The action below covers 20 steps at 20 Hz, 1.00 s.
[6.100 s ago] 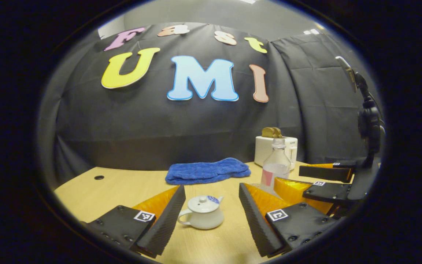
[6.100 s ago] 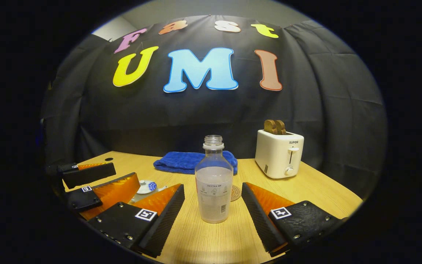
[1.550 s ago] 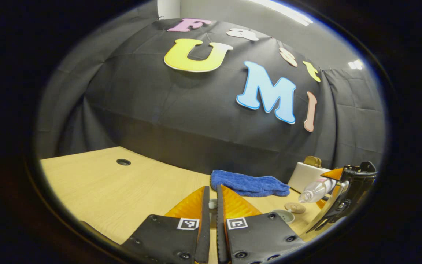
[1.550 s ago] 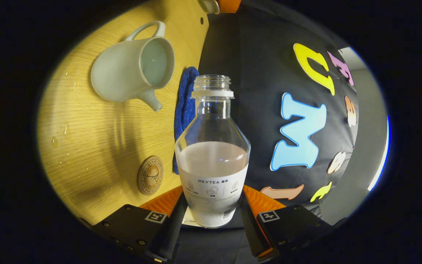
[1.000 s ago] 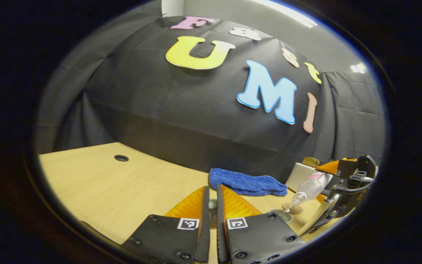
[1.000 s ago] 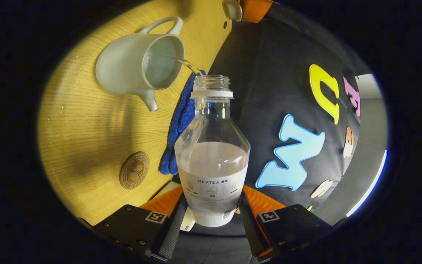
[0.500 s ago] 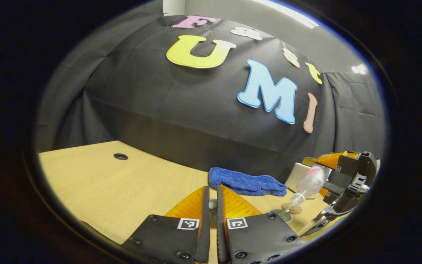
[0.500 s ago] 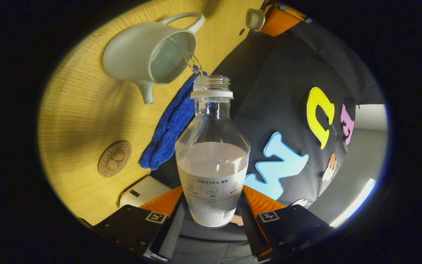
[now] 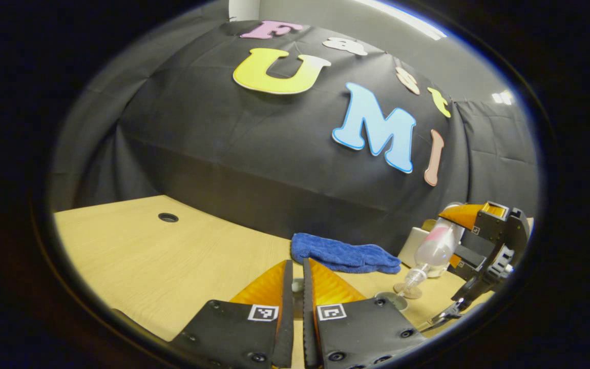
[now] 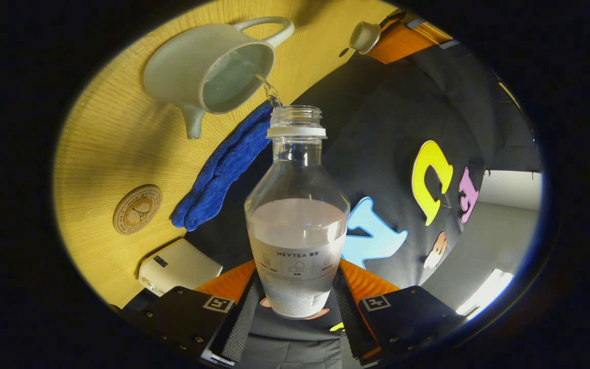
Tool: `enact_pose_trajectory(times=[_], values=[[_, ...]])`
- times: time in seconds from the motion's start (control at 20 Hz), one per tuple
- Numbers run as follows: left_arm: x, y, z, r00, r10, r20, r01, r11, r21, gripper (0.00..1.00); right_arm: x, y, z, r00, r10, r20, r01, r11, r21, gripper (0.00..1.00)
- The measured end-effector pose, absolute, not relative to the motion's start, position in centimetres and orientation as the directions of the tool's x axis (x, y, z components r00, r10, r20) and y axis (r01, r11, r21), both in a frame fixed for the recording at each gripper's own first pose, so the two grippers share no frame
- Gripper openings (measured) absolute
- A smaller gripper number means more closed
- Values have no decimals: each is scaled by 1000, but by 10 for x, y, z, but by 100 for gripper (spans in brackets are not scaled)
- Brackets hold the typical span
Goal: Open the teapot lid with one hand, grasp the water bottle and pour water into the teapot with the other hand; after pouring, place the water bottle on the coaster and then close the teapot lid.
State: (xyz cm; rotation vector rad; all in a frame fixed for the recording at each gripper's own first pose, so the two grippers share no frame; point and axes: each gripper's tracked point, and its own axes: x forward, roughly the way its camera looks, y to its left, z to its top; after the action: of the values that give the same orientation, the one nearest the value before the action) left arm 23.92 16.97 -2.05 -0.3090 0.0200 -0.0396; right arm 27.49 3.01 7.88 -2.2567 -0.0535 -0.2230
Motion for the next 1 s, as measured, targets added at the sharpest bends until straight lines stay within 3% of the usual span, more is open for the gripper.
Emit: enact_pose_trajectory(times=[0.75, 1.0], values=[[240, 169, -23, 999, -41, -20, 33, 952, -306, 17, 277, 39, 76, 981, 18, 192, 148, -712, -687, 75], [240, 168, -23, 999, -44, -22, 35, 951, -306, 17, 278, 29, 72, 984, -9, 176, 122, -687, -716, 76]])
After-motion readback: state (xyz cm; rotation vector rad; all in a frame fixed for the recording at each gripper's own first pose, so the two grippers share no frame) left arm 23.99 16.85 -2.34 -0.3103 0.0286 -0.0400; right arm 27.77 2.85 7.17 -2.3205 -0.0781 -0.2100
